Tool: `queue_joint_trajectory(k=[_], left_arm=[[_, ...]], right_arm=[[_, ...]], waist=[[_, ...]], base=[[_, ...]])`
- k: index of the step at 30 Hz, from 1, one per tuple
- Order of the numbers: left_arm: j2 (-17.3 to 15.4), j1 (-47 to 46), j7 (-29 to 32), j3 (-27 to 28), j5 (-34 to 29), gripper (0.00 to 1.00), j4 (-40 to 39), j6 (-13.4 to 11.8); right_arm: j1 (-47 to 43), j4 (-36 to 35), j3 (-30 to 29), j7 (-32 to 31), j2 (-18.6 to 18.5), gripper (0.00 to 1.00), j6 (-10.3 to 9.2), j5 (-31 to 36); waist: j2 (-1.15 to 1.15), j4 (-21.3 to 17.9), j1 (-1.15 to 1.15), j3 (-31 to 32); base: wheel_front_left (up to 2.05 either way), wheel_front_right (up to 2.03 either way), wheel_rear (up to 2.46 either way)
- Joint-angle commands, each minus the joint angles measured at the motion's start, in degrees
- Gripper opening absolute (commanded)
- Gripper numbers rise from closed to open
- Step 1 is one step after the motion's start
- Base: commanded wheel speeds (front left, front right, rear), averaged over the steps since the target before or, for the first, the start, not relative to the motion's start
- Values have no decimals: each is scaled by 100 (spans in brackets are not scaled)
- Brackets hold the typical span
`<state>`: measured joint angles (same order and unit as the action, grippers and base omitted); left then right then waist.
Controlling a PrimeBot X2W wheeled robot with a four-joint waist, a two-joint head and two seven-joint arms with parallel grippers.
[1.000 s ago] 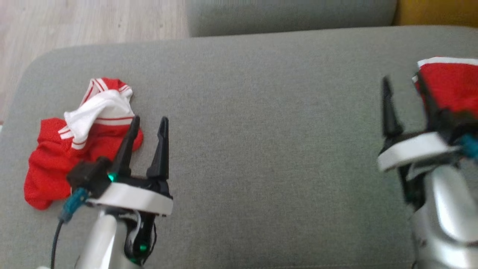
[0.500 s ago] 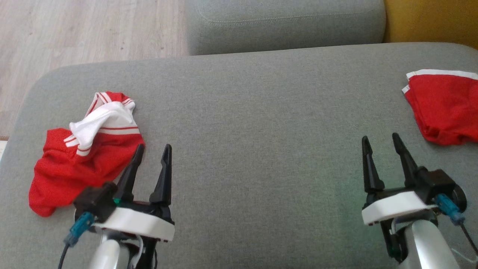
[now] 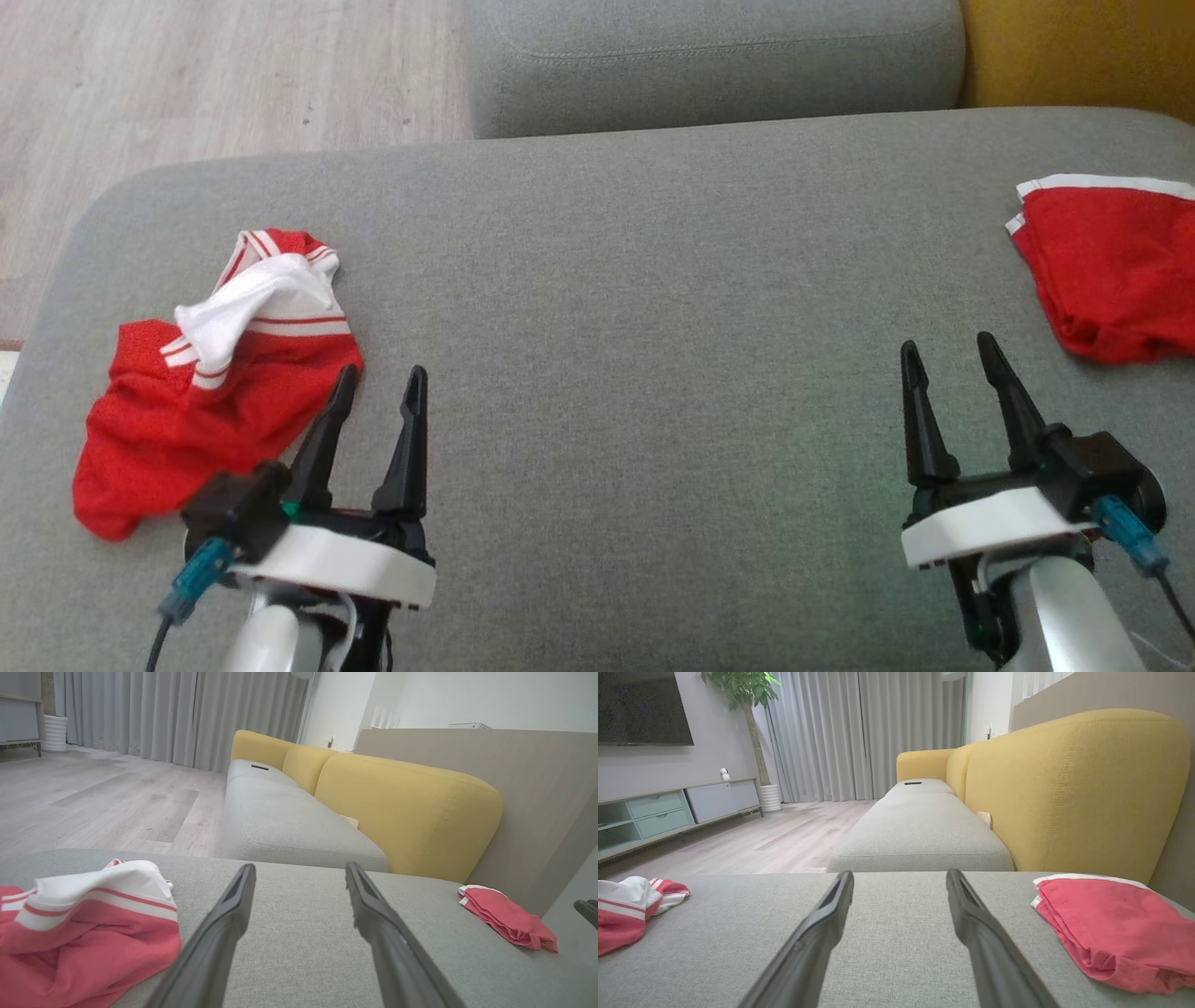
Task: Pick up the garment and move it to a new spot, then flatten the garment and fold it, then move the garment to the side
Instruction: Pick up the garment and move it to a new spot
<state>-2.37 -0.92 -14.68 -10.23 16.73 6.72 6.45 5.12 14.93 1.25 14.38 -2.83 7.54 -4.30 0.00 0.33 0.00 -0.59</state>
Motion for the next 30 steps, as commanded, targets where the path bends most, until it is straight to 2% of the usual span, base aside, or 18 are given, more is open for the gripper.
queue_joint_trajectory(k=[1, 22, 30], left_arm=[[-51, -204, -32, 190, -30, 100, -238, -46], [-51, -217, -32, 166, -60, 100, -226, -49], [-51, -252, -32, 175, -91, 100, -181, -36]], right_arm=[[120, -217, 145, 61, -6, 100, -5, -48], [92, -201, 181, 62, -5, 100, -5, -122], [80, -165, 330, 62, -5, 100, -5, -121]], waist=[[0, -8, 0, -6], [0, -30, 0, -14], [0, 168, 0, 14]], base=[[0, 0, 0], [0, 0, 0], [0, 0, 0]])
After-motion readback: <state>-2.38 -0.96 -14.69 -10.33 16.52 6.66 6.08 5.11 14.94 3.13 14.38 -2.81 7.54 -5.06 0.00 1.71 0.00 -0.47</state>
